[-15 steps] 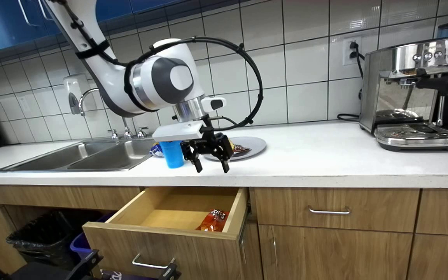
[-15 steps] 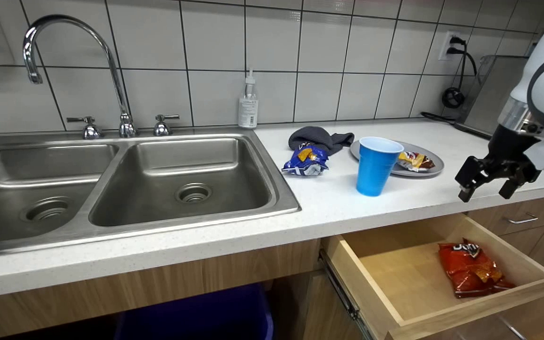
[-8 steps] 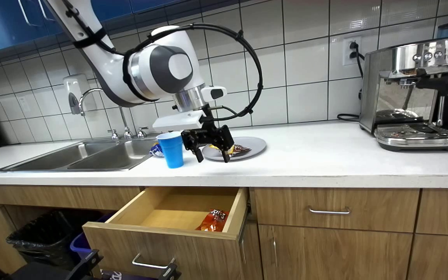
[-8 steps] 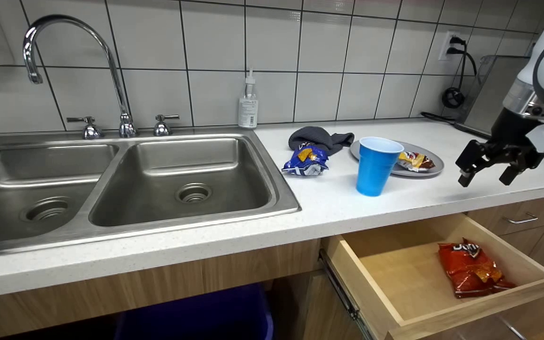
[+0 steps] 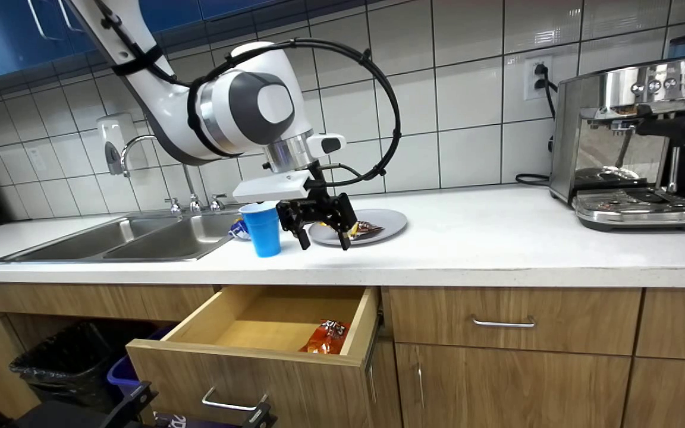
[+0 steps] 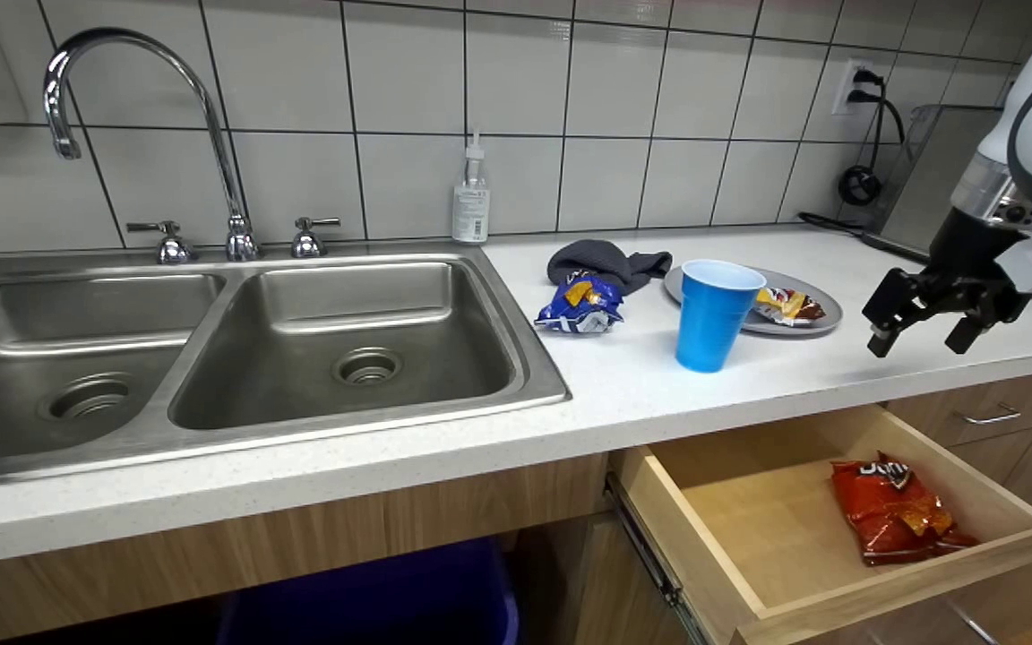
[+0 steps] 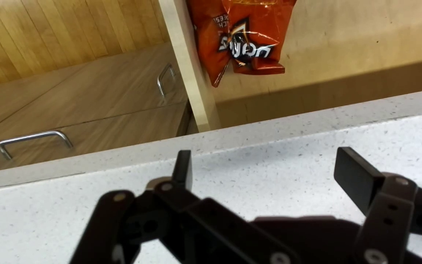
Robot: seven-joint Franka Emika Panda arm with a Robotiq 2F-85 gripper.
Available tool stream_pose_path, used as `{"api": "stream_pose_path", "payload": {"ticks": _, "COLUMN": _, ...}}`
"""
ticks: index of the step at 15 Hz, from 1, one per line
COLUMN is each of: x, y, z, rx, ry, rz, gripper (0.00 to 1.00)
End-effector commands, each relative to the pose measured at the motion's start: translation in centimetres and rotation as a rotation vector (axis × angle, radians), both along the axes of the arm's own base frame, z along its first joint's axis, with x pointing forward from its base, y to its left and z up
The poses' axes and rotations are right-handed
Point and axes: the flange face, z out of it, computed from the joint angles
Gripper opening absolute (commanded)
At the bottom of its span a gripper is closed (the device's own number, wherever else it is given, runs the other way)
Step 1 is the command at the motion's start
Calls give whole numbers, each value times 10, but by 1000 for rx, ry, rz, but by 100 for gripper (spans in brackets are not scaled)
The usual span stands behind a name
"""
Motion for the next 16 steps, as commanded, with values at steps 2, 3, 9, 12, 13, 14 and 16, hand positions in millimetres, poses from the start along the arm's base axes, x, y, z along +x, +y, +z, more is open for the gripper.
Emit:
{"api": "stream_pose_path", "payload": {"ticks": 2, "x": 0, "y": -1, "z": 0, "rx": 1, "ry": 1, "rz": 1, "gripper": 100}}
{"api": "stream_pose_path", "payload": {"ticks": 3, "x": 0, "y": -1, "z": 0, "rx": 1, "ry": 1, "rz": 1, "gripper": 100}}
{"api": "stream_pose_path", "payload": {"ticks": 9, "x": 20, "y": -2, "z": 11, "rx": -20, "ry": -48, "rz": 21, "gripper": 100}}
{"api": "stream_pose_path", "payload": {"ticks": 12, "x": 38, "y": -6, "z": 14, "rx": -33, "ry": -71, "rz": 28, "gripper": 100}}
{"api": "stream_pose_path", "payload": {"ticks": 13, "x": 43, "y": -7, "z": 15, "rx": -37, "ry": -76, "rz": 31, "gripper": 100}}
{"api": "stream_pose_path", "payload": {"ticks": 14, "x": 49, "y": -8, "z": 15, "rx": -38, "ry": -80, "rz": 32, "gripper": 100}}
{"api": "stream_pose_path", "payload": {"ticks": 16, "x": 61, "y": -9, "z": 15, "rx": -45, "ry": -90, "rz": 38, "gripper": 100}}
